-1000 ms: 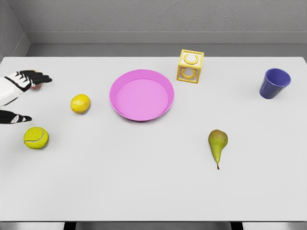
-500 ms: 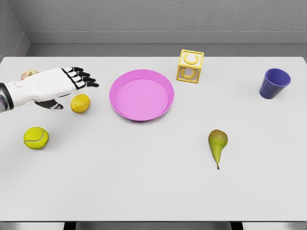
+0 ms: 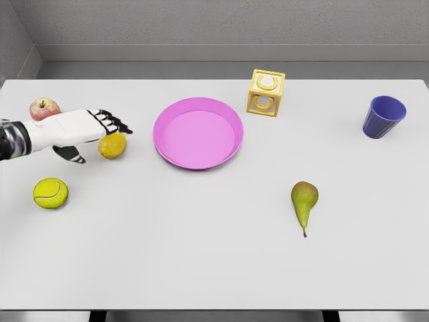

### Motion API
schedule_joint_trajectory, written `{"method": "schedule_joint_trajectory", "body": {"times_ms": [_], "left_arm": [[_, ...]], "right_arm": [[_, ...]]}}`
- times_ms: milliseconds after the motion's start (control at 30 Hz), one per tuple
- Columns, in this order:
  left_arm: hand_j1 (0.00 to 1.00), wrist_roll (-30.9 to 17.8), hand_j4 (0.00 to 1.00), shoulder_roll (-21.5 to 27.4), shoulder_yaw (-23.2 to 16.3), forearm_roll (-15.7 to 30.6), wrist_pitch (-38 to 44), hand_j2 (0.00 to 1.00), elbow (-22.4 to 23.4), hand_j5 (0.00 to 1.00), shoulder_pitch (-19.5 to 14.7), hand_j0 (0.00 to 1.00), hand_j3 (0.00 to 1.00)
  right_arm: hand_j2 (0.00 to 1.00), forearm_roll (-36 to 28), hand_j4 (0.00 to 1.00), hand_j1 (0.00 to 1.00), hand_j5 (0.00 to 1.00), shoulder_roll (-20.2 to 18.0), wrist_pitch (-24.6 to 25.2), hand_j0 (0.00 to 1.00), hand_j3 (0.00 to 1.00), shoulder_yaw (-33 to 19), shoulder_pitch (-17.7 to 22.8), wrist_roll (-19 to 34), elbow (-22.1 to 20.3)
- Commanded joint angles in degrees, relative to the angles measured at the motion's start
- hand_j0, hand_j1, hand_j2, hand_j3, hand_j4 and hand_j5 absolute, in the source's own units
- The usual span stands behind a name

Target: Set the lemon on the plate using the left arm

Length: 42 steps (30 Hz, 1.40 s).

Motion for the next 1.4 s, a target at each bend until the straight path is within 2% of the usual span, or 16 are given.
{"method": "schedule_joint_trajectory", "body": {"times_ms": [0, 233, 300, 400, 633, 733, 900, 1067, 1100, 1233, 1367], "left_arm": [[1.00, -0.01, 1.00, -2.37, -0.06, -1.51, 0.14, 1.00, 0.34, 1.00, 0.00, 1.00, 1.00], [1.00, -0.27, 1.00, -2.81, 0.20, -3.10, 0.14, 1.00, 0.77, 1.00, -0.79, 1.00, 1.00], [1.00, -0.27, 1.00, -2.81, 0.56, -2.92, 0.14, 1.00, 2.79, 1.00, -0.88, 1.00, 1.00], [1.00, -0.27, 1.00, -3.07, 0.12, -3.09, 0.14, 1.00, 3.06, 1.00, -1.23, 1.00, 1.00], [1.00, -0.71, 1.00, -6.94, 0.03, -9.33, 0.14, 1.00, 3.59, 1.00, -2.46, 1.00, 1.00], [1.00, -1.85, 1.00, -7.38, 0.03, -9.77, 0.14, 1.00, 5.26, 1.00, -2.72, 1.00, 1.00], [1.00, -2.56, 1.00, -7.73, -0.50, -9.77, 0.14, 1.00, 5.35, 1.00, -2.90, 1.00, 1.00], [0.92, -3.28, 0.92, -7.55, -0.50, -9.86, 0.14, 0.92, 5.35, 0.92, -2.90, 0.92, 0.92], [0.86, -3.28, 0.86, -7.46, -0.59, -10.21, 0.14, 0.86, 5.35, 0.86, -2.90, 0.86, 0.86], [0.86, -3.28, 0.86, -7.55, -0.76, -10.30, 0.14, 0.86, 5.35, 0.86, -3.08, 0.86, 0.86], [0.81, -3.28, 0.81, -7.64, -1.20, -10.57, 0.14, 0.81, 5.35, 0.81, -3.08, 0.81, 0.81]], "right_arm": [[1.00, -0.03, 1.00, 1.00, 1.00, 0.00, 0.00, 1.00, 1.00, -0.07, 0.00, 0.00, 0.00], [1.00, -0.03, 1.00, 1.00, 1.00, 0.00, 0.00, 1.00, 1.00, 0.02, 0.00, 0.00, 0.00], [1.00, -0.03, 1.00, 1.00, 1.00, 0.00, 0.00, 1.00, 1.00, -0.07, 0.00, 0.00, 0.00], [1.00, -0.03, 1.00, 1.00, 1.00, 0.00, 0.00, 1.00, 1.00, 0.02, 0.00, 0.00, 0.00], [1.00, -0.03, 1.00, 1.00, 1.00, 0.00, 0.00, 1.00, 1.00, 0.02, 0.00, 0.00, 0.00], [1.00, -0.03, 1.00, 1.00, 1.00, 0.00, 0.00, 1.00, 1.00, 0.02, 0.00, 0.00, 0.00], [1.00, -0.03, 1.00, 1.00, 1.00, 0.00, 0.00, 1.00, 1.00, 0.02, 0.00, 0.00, 0.00], [1.00, -0.03, 1.00, 1.00, 1.00, 0.00, 0.00, 1.00, 1.00, 0.02, 0.00, 0.00, 0.00], [1.00, -0.03, 1.00, 1.00, 1.00, 0.00, 0.00, 1.00, 1.00, -0.07, 0.00, 0.00, 0.00], [1.00, -0.03, 1.00, 1.00, 1.00, 0.00, 0.00, 1.00, 1.00, -0.07, 0.00, 0.00, 0.00], [1.00, -0.03, 1.00, 1.00, 1.00, 0.00, 0.00, 1.00, 1.00, 0.02, 0.00, 0.00, 0.00]]}}
